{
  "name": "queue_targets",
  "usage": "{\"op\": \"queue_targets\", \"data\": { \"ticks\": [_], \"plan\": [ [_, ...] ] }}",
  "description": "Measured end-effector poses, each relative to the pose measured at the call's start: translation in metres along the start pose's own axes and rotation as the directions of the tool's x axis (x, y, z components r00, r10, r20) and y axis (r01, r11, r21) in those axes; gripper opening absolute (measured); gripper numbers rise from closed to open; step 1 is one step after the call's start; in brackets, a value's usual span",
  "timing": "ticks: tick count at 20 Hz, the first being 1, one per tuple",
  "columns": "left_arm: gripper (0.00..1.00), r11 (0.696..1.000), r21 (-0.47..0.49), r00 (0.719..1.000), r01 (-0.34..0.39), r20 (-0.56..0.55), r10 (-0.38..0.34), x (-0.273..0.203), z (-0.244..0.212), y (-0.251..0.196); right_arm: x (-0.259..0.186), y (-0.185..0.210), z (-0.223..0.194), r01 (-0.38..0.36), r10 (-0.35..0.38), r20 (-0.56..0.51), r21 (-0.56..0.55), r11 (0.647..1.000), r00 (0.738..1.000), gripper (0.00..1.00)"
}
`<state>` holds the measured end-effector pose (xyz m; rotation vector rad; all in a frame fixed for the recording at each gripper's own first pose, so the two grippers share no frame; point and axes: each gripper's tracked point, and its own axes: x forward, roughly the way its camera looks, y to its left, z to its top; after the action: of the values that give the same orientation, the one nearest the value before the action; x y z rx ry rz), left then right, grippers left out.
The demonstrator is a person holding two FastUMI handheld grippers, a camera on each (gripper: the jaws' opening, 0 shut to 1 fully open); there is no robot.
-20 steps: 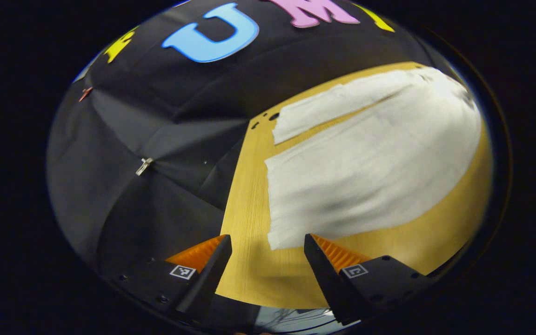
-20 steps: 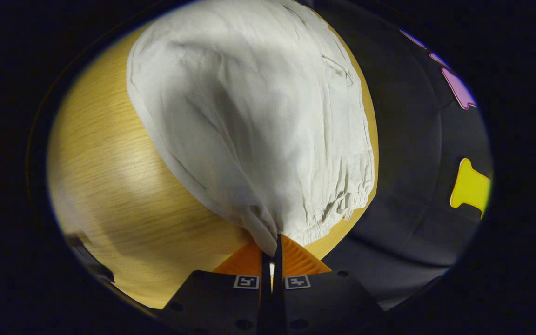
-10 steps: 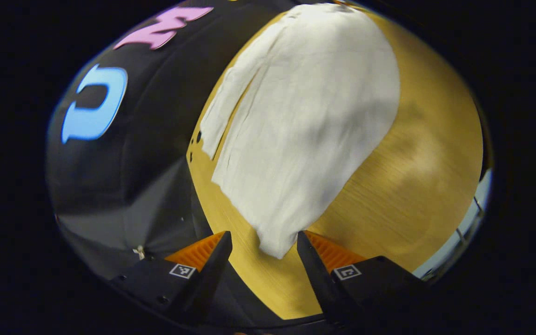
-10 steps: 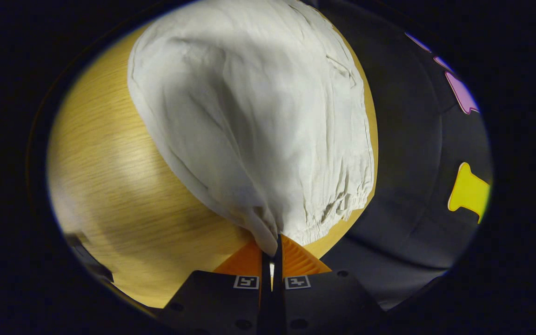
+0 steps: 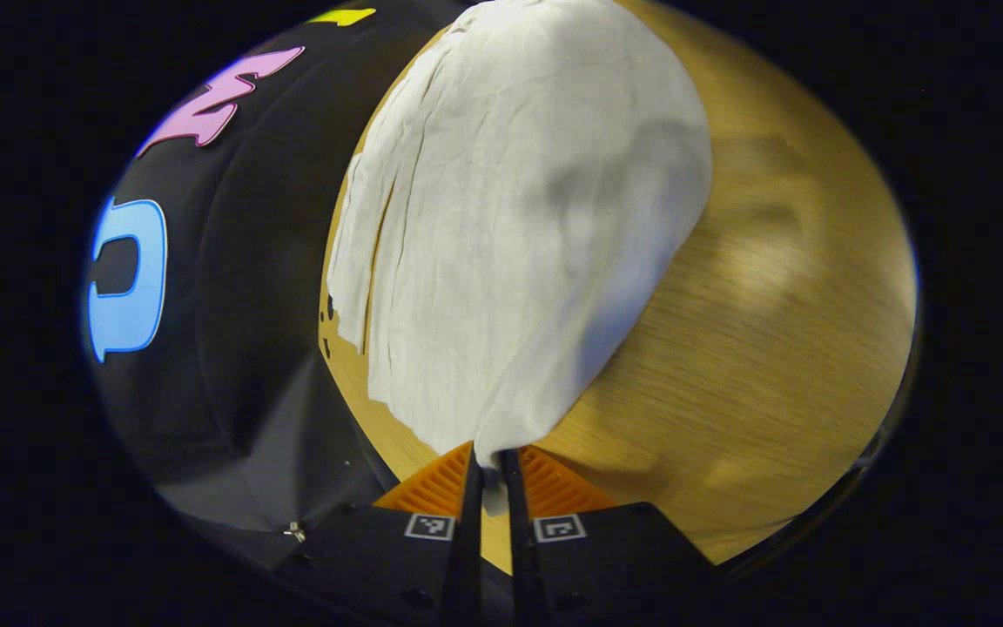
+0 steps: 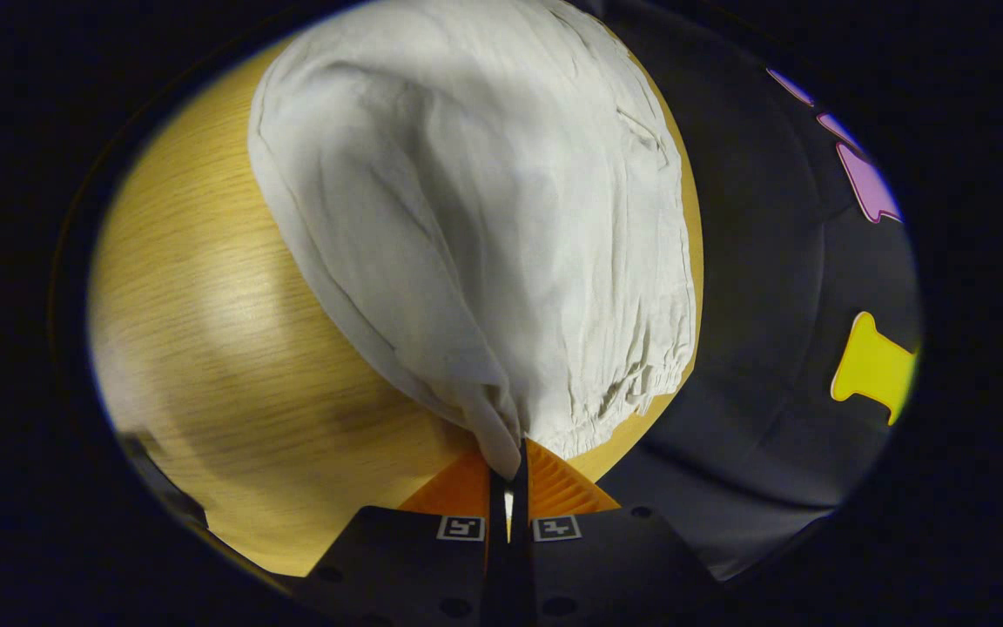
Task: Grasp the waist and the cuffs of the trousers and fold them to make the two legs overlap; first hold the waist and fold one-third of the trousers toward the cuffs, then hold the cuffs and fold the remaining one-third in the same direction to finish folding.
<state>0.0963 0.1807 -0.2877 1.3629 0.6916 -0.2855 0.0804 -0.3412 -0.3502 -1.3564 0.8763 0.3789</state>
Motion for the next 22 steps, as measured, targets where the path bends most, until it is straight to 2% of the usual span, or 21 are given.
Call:
{"op": "queue_targets", "data": {
  "ticks": [1,2,7,13,17,19,22],
  "plan": [
    [0.09,1.000,0.002,1.000,-0.006,-0.014,0.006,0.002,-0.002,0.001,0.000,0.000,0.000,0.002,-0.002,-0.002,0.001,1.000,1.000,0.05],
    [0.07,1.000,0.005,0.999,-0.026,-0.020,0.026,0.001,-0.001,0.003,0.000,0.000,0.000,0.003,-0.003,-0.003,0.000,1.000,1.000,0.05],
    [0.06,0.997,-0.071,1.000,-0.012,-0.024,0.011,0.002,-0.002,0.006,0.000,-0.003,-0.002,0.014,-0.014,-0.012,0.014,1.000,1.000,0.05],
    [0.06,0.983,-0.097,0.986,-0.155,0.040,0.160,-0.015,0.020,0.066,-0.016,-0.032,-0.004,0.133,-0.129,-0.034,0.176,0.975,0.991,0.05],
    [0.06,0.959,-0.144,0.965,-0.245,0.056,0.255,-0.021,0.032,0.121,-0.023,-0.063,0.001,0.192,-0.187,-0.044,0.295,0.936,0.981,0.05],
    [0.06,0.942,-0.154,0.948,-0.298,0.073,0.311,-0.021,0.043,0.155,-0.022,-0.078,0.004,0.207,-0.201,-0.055,0.376,0.903,0.978,0.05],
    [0.06,0.929,-0.158,0.931,-0.335,0.097,0.352,-0.013,0.059,0.195,-0.020,-0.112,0.008,0.245,-0.245,-0.063,0.473,0.846,0.967,0.05]
  ]
}}
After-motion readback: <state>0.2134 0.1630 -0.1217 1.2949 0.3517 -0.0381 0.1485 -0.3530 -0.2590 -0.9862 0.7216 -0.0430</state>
